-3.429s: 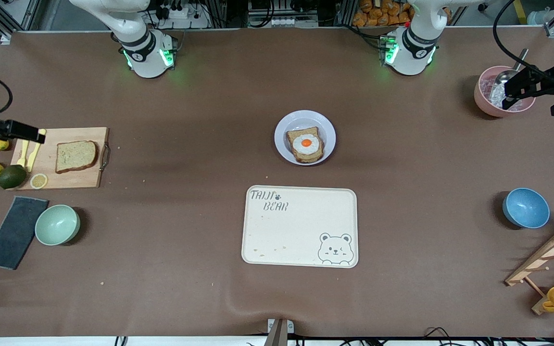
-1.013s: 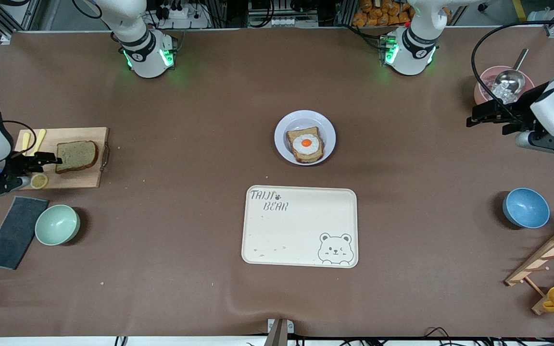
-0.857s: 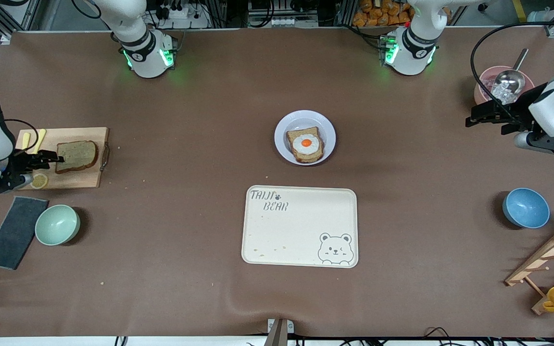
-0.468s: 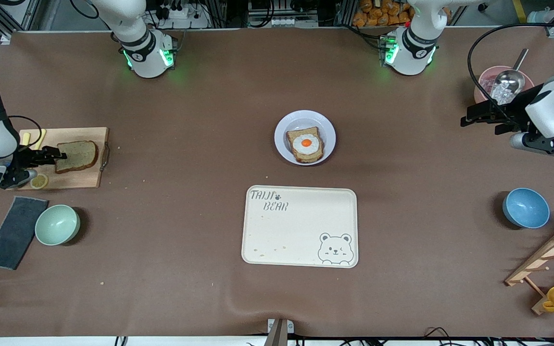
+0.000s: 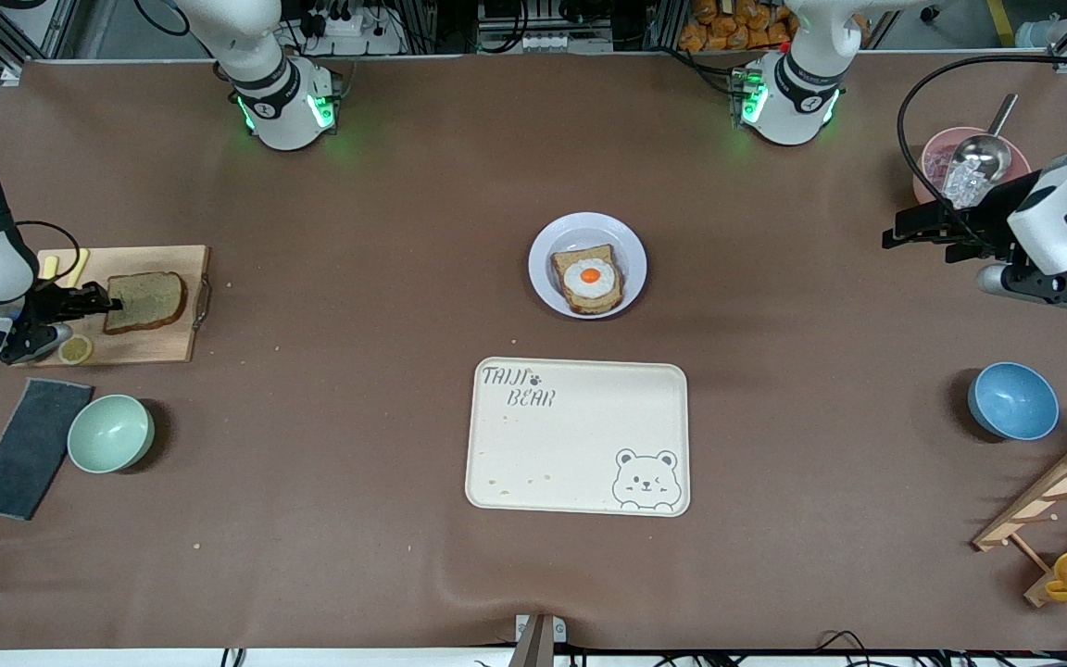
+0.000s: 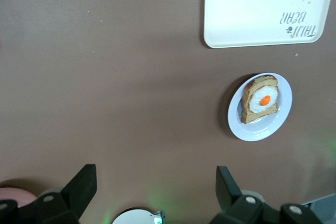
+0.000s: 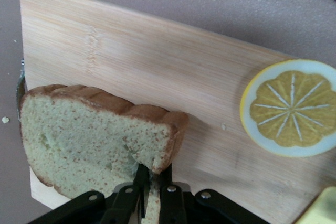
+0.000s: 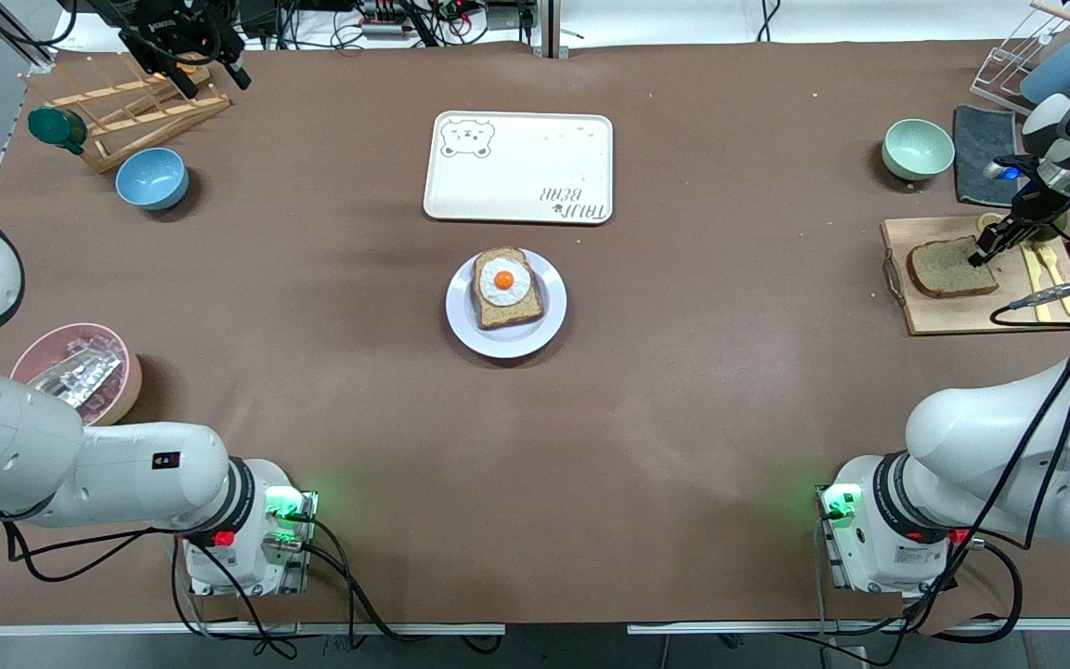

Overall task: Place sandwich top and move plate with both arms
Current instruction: 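Lift the bread slice with the right gripper toward the white plate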

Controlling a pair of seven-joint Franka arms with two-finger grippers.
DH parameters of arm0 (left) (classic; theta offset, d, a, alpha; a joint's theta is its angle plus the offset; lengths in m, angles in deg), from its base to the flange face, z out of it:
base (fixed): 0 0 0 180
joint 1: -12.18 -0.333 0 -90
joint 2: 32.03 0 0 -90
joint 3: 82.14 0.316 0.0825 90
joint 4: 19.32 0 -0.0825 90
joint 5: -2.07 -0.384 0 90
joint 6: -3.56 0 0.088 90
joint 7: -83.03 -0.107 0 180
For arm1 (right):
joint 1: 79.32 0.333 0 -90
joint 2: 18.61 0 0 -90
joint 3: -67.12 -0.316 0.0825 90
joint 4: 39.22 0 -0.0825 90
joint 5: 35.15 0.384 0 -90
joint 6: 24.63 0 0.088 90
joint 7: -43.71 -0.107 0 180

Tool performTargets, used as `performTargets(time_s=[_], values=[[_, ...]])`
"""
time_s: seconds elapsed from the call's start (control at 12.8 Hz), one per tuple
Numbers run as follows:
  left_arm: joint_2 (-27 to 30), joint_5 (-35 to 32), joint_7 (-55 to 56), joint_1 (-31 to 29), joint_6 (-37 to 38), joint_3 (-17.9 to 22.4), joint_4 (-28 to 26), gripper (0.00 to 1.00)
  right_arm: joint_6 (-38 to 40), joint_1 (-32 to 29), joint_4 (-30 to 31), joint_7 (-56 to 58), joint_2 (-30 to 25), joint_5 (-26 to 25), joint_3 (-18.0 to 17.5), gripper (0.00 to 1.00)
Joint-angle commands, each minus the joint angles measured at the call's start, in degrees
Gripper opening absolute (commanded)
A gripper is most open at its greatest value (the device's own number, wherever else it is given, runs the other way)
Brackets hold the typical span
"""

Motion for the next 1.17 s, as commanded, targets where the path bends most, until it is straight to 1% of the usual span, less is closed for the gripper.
performTargets(time_s=[0.0,0.16,0.39,0.55,0.62,0.7,0.86,0.94,1.09], values=[[0.3,1.9,-1.5,-0.6,-1.4,-0.2,-1.3,1.00,6.0,0.3,0.0,-0.8,-2.3,4.3,-1.3,0.00],[0.2,2.0,-1.5,-0.6,-1.7,-0.2,-2.2,1.00,12.0,2.8,-3.2,-4.8,-3.5,4.3,-1.3,0.00],[0.6,1.5,-1.5,-0.5,-1.7,-0.5,-2.1,1.00,21.5,7.7,-9.2,-8.9,-4.3,4.5,-1.4,0.00],[1.6,0.9,-1.5,-0.5,-1.7,-0.6,-1.9,1.00,26.0,11.6,-12.4,-13.4,-4.4,4.9,-1.4,0.00],[1.9,-0.1,-1.5,-0.4,-1.7,-0.6,-1.7,1.00,28.2,13.4,-13.6,-16.1,-4.4,6.5,-1.7,0.00],[2.1,-3.2,-1.5,-0.1,-1.7,-0.9,-1.2,1.00,30.7,15.6,-15.6,-19.0,-4.5,8.5,-1.7,0.00],[3.9,-10.5,-0.4,-0.4,-2.7,-4.8,-1.1,1.00,34.0,21.2,-18.2,-25.7,-4.8,10.2,-1.8,0.00],[4.1,-12.4,0.1,-0.3,-2.8,-5.4,-1.1,1.00,34.7,23.5,-18.8,-29.8,-5.7,11.9,-1.8,0.00],[4.3,-13.1,0.7,-0.3,-2.8,-5.7,-1.0,1.00,34.5,28.4,-19.4,-37.4,-6.8,15.7,-1.8,0.00]])
